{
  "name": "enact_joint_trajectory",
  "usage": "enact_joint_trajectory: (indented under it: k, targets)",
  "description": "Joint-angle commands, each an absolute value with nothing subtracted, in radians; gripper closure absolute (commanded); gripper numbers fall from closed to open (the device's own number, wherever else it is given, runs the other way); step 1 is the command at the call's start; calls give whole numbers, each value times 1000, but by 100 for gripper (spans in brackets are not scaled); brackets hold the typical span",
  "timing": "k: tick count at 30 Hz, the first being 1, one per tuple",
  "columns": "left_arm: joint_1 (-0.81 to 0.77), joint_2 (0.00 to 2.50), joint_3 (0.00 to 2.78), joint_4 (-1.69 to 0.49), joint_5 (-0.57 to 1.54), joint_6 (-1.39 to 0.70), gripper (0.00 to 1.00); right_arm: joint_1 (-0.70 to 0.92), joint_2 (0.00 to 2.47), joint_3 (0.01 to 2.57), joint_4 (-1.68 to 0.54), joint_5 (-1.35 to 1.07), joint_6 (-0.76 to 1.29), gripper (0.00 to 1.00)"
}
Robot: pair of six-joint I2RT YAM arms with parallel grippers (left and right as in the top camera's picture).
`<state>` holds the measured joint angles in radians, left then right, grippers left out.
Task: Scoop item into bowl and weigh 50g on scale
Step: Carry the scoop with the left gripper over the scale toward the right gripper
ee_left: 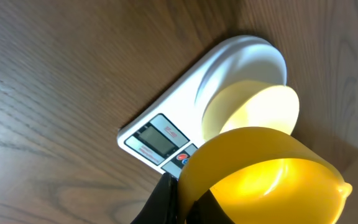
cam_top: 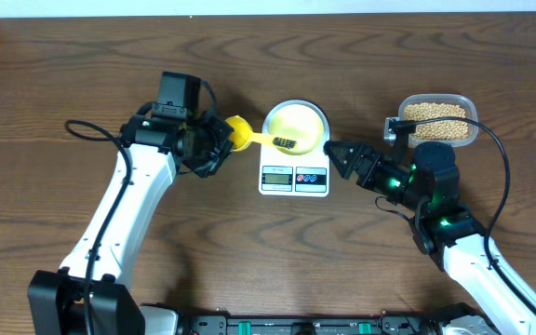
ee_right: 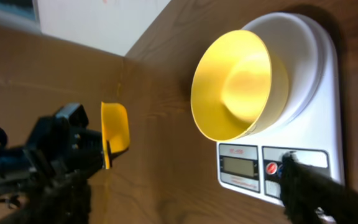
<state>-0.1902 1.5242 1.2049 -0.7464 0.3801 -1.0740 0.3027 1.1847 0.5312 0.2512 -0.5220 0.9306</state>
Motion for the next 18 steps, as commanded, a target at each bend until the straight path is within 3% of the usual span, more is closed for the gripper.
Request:
enact_joint_trajectory:
  k: [1, 18]
  targets:
    - [-216, 1517, 1223, -738, 381, -1113, 92, 310, 1187, 555, 255, -515, 931, 1]
    - [-308, 1517, 1223, -708, 366, -1175, 92, 355, 1187, 555, 304, -514, 932, 1]
